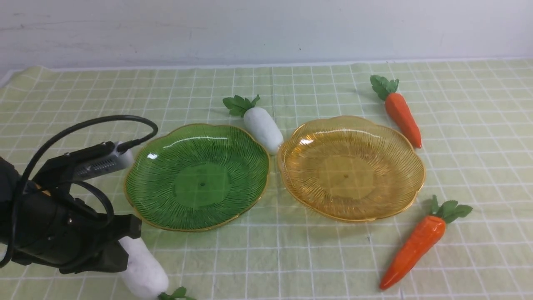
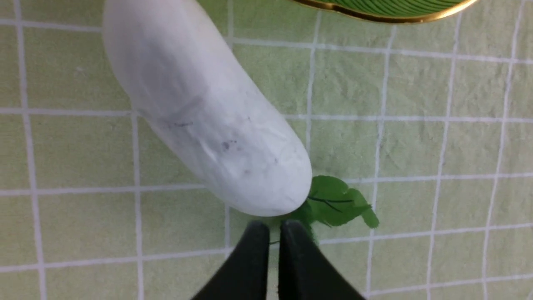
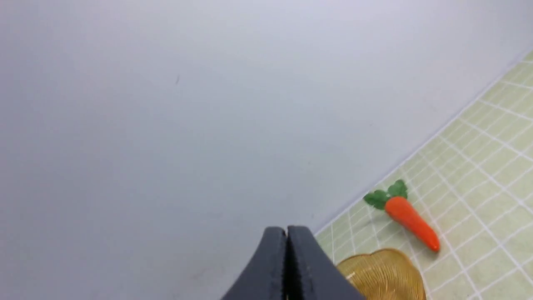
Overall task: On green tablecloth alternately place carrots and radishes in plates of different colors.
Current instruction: 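Pick up the white radish and place it in the left plate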
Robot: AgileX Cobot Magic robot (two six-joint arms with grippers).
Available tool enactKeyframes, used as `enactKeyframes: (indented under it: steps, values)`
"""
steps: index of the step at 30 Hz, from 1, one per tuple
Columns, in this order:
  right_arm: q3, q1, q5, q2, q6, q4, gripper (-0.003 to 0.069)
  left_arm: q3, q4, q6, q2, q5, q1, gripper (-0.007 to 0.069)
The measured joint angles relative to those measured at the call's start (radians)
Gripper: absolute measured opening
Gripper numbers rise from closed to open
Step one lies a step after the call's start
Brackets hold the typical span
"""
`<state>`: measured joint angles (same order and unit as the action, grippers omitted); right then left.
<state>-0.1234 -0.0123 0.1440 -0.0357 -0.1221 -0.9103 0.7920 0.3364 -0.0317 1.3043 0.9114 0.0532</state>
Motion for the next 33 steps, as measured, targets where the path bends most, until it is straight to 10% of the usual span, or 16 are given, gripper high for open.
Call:
enactKeyframes:
  steps: [11, 15, 22, 24, 33]
  values:
    - [-0.528, 0.001, 0.78, -0.703, -0.166, 0.292, -0.0014, 0.004, -0.061, 0.154, 0.139, -0.102, 0.0, 0.0511]
    - [-0.599, 0.001, 0.836, -0.879, -0.13, 0.378, -0.0008, 0.005, -0.056, 0.182, 0.196, -0.167, 0.0, 0.0589]
    - [-0.65, 0.001, 0.798, -1.081, -0.118, 0.433, 0.0132, 0.005, -0.006, 0.181, 0.272, -0.241, 0.0, 0.055]
    - [-0.657, 0.001, 0.754, -1.161, -0.104, 0.427, 0.0269, 0.009, -0.008, 0.18, 0.308, -0.248, 0.0, 0.0423]
    - [-0.658, 0.044, 0.652, -1.354, -0.095, 0.399, 0.0627, 0.012, -0.06, 0.179, 0.197, -0.144, 0.0, 0.0426]
